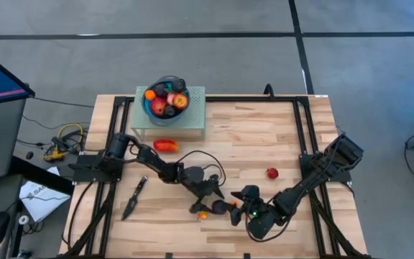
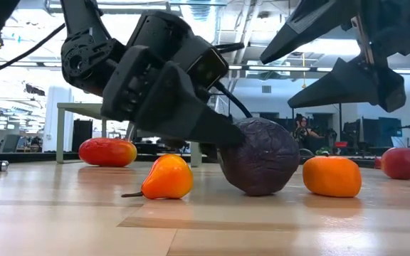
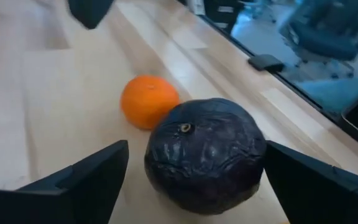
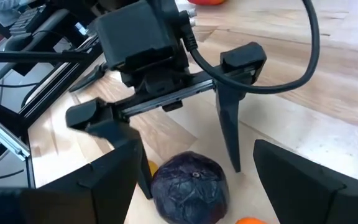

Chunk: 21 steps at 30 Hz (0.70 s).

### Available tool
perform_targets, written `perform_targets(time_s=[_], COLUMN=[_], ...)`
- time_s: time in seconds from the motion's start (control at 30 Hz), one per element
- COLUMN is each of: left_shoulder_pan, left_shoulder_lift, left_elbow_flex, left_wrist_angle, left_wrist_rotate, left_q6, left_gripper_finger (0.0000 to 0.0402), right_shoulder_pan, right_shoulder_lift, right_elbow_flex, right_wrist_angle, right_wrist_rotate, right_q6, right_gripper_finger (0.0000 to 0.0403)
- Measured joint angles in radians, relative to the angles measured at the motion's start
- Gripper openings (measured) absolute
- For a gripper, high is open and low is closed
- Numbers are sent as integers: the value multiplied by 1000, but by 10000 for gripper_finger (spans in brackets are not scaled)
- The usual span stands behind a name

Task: Pick & Place Fruit
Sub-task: Put the violet plum into the blue strainer bowl on the shelf

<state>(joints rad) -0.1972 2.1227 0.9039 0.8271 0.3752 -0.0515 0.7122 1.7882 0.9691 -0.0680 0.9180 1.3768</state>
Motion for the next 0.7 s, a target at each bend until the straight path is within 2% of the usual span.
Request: perform_targets(time_s=[0.3,0.47,0.7], left_shoulder_pan=[-35,-34,-33], left_shoulder_lift=[29,48,44], left_elbow_flex=[1,5,13], left_wrist_angle=[8,49,119], left_wrist_rotate=[-160,-167,-174], left_q6=[-159,-213,-210], left_gripper_finger=[370,354,324], right_shoulder_pan=[-9,-9,-6], right_shoulder_lift=[-1,-1,-1], right_elbow_flex=[0,0,0], right_wrist_angle=[2,0,-3], right_wrist_rotate=[0,0,0], right_q6=[-45,-52,-52], right_gripper_finger=[303,303,303])
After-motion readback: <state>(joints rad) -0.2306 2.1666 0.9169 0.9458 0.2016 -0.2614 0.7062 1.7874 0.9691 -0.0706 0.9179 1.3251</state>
